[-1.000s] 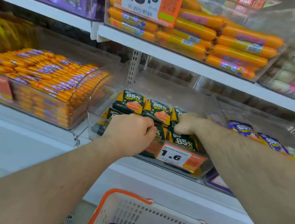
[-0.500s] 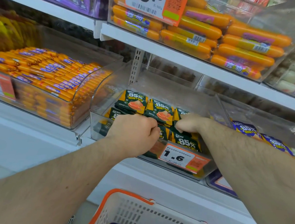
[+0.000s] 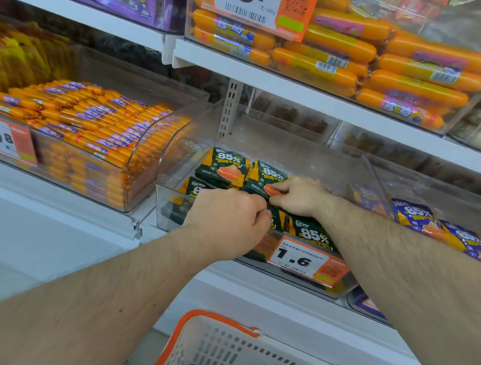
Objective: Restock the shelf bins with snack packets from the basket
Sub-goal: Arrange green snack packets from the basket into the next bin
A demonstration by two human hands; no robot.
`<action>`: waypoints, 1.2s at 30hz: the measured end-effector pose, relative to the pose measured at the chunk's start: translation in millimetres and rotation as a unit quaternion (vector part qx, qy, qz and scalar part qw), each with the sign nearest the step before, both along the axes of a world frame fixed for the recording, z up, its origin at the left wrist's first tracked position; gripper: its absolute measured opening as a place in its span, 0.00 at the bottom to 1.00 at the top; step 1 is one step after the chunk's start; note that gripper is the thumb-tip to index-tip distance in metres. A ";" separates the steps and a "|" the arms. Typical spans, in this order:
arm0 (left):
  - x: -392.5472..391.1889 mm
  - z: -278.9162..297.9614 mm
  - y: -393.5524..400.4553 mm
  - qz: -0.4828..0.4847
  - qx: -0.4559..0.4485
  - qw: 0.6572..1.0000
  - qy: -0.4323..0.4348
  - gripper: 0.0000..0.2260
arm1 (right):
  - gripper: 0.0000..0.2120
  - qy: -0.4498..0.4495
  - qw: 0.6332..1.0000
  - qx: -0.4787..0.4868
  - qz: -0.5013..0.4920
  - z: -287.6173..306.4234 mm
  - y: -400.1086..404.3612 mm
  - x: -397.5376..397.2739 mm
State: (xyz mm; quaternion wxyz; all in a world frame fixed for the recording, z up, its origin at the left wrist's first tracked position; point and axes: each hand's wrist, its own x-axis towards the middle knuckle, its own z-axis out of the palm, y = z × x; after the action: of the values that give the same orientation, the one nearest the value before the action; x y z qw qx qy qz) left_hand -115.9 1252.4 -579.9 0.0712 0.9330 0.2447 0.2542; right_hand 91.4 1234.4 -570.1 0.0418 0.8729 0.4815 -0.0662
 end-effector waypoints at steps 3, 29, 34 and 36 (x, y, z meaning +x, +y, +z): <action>0.9 0.4 0.2 0.001 0.001 1.000 0.001 0.18 | 0.25 -0.005 1.000 0.009 0.010 -4.1 -0.4 2.7; -10.2 1.4 -52.6 -0.198 -0.100 0.958 0.183 0.14 | 0.07 -0.251 0.801 0.512 0.184 1.5 -114.7 -86.0; -8.3 -42.6 -73.6 -0.234 -0.136 0.850 0.452 0.15 | 0.08 -0.121 0.788 0.561 0.223 -73.8 -161.2 -114.2; -9.1 -54.8 -83.8 -0.222 -0.123 0.809 0.530 0.15 | 0.09 -0.046 0.846 0.502 0.172 -125.2 -178.3 -120.0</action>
State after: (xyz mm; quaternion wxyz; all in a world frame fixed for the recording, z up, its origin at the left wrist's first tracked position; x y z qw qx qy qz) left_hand -125.0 1168.7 -634.7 0.0988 0.9353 0.0600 -0.3345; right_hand -28.6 1056.1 -695.3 -0.3693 0.6799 0.5892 0.2329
